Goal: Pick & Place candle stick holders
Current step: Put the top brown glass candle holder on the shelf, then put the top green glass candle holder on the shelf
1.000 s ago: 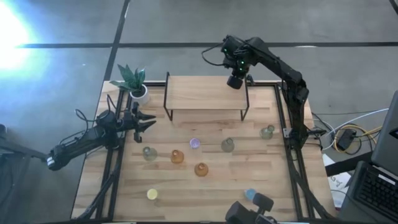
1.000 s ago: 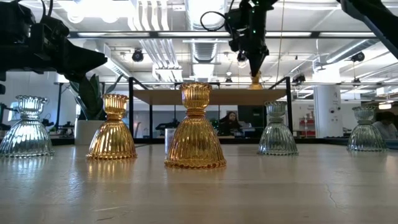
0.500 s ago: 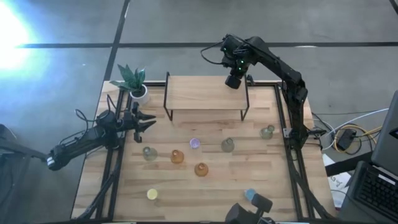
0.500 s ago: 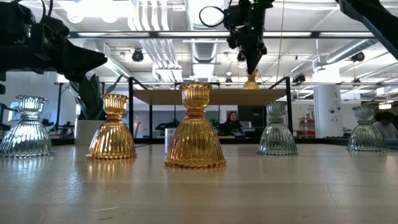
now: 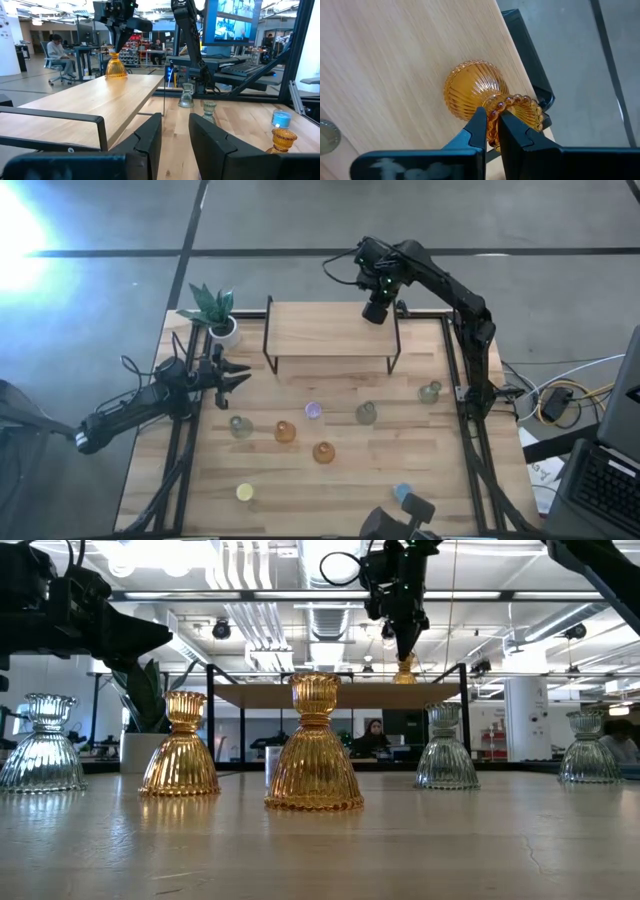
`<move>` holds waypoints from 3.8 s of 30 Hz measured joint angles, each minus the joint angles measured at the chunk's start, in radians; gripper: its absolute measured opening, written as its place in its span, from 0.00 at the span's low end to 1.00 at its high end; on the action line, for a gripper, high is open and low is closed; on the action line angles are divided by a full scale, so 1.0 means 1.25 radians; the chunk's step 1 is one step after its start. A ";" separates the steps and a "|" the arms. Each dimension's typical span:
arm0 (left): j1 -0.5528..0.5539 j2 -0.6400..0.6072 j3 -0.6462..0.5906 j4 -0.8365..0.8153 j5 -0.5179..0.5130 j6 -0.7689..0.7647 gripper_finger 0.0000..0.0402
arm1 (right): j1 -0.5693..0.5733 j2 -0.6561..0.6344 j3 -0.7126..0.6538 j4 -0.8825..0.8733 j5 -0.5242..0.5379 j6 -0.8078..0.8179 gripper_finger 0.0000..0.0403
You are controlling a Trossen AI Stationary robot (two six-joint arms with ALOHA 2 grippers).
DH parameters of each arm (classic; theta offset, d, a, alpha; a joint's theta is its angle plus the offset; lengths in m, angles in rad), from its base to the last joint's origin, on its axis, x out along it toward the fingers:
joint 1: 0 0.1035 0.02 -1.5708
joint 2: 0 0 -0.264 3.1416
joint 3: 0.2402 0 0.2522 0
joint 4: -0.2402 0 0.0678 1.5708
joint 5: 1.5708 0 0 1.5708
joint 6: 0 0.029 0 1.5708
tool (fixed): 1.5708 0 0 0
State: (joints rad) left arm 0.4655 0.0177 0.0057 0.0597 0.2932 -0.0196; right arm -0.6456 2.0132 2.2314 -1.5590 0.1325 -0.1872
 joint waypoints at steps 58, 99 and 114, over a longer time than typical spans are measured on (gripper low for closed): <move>0.000 0.000 0.000 0.000 0.000 0.000 0.26 | 0.179 -0.370 0.003 -0.009 -0.044 0.254 0.37; 0.000 0.000 0.000 0.000 0.000 0.000 0.26 | 0.459 -0.770 -0.952 0.028 0.023 0.967 0.34; 0.000 0.000 0.000 0.000 0.000 0.000 0.26 | 0.459 -0.752 -1.107 0.195 0.040 0.956 0.40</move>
State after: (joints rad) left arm 0.4653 0.0177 0.0055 0.0597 0.2932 -0.0196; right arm -0.0723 1.0732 0.8471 -1.3156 0.1829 1.0076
